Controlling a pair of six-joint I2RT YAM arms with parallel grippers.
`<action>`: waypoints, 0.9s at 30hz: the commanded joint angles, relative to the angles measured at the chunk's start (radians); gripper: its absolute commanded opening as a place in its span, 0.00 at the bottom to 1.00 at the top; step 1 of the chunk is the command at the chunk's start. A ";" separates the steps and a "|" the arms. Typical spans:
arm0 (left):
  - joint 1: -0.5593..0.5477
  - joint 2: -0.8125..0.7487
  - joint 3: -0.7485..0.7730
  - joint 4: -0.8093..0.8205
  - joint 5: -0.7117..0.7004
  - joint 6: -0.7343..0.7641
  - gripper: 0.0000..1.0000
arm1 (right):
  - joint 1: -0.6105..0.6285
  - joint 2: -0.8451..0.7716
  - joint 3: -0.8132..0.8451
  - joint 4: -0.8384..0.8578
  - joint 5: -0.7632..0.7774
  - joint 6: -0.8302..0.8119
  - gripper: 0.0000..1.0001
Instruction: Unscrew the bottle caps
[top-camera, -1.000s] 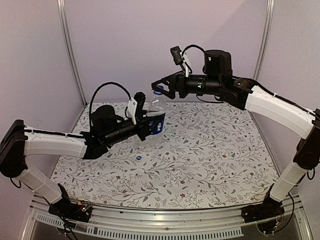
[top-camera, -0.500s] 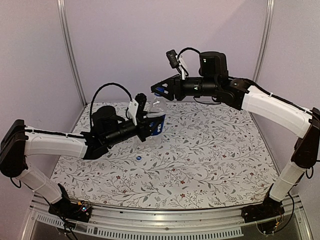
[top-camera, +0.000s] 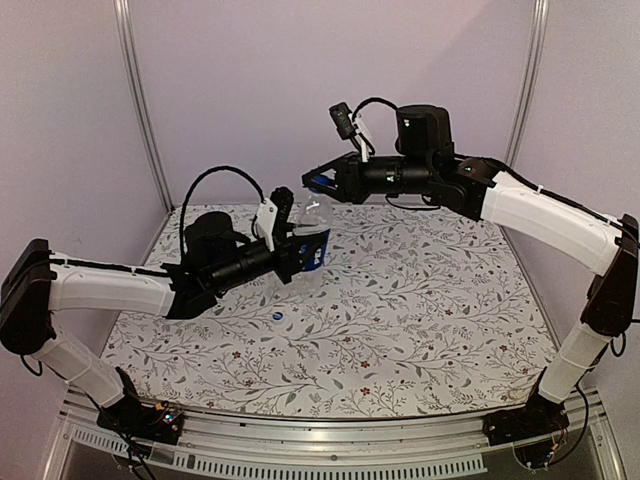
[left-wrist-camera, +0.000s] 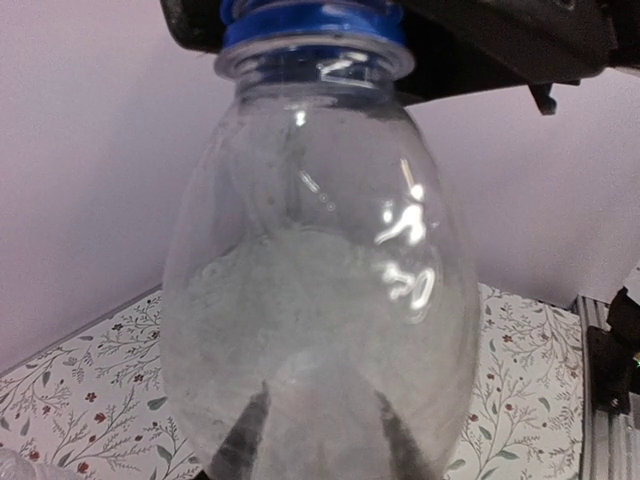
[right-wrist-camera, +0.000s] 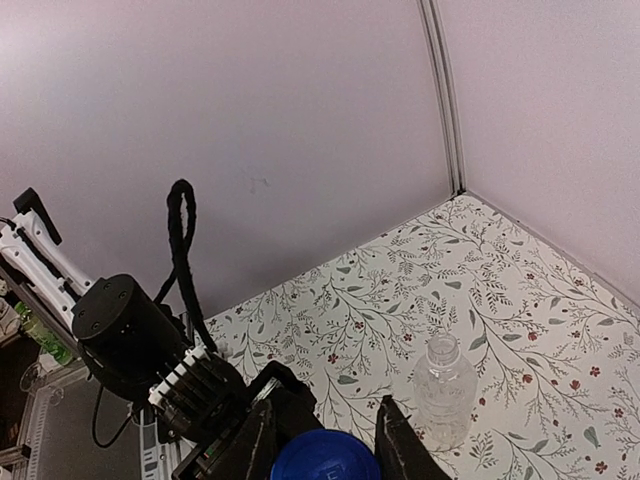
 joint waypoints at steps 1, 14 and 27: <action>-0.014 -0.004 0.014 0.006 0.001 0.015 0.28 | 0.006 0.003 0.022 0.003 -0.026 -0.017 0.14; 0.004 -0.051 -0.026 0.056 0.514 0.045 0.28 | -0.041 -0.084 -0.054 -0.040 -0.532 -0.369 0.00; 0.006 -0.007 0.002 0.081 0.785 -0.016 0.28 | -0.109 -0.033 0.020 -0.157 -0.849 -0.481 0.00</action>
